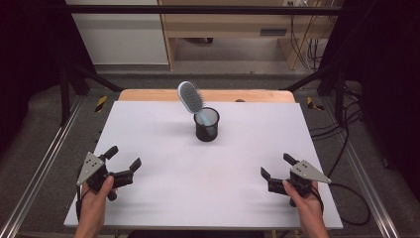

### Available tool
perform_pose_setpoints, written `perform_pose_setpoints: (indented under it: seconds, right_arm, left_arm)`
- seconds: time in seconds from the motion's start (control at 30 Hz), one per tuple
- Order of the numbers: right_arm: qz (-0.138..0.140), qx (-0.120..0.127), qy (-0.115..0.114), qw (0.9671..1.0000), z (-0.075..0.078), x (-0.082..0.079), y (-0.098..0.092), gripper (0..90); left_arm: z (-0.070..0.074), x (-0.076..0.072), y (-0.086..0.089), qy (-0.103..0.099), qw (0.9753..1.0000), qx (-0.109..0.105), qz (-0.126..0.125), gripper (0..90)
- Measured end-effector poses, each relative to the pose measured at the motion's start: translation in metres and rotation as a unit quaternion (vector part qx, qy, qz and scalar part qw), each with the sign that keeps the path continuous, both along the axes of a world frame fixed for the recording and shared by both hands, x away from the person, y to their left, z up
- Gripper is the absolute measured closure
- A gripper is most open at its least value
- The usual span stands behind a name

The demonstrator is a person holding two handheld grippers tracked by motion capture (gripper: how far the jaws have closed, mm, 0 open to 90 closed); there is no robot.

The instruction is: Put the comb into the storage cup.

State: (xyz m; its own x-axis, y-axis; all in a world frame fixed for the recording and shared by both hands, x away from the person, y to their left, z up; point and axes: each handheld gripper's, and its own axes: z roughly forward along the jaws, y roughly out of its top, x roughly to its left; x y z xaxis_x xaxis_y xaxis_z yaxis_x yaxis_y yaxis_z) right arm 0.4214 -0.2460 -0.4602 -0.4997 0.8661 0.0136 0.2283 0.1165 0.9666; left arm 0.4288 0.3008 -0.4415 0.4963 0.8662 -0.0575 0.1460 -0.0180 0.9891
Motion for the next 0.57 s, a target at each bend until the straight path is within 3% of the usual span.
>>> perform_pose_setpoints:
  seconds: [0.23,0.57]
  right_arm:
    - [0.004,0.002,-0.004,1.0,0.0005,-0.0012,0.0014,3.7]
    - [0.004,0.004,-0.009,0.9999,0.001,-0.0016,-0.0001,3.6]
  left_arm:
    - [-0.0025,-0.0029,-0.007,-0.001,1.0,0.007,-0.007,1.8]
    - [-0.0032,-0.0077,0.002,-0.007,0.9996,0.023,0.015,1.8]
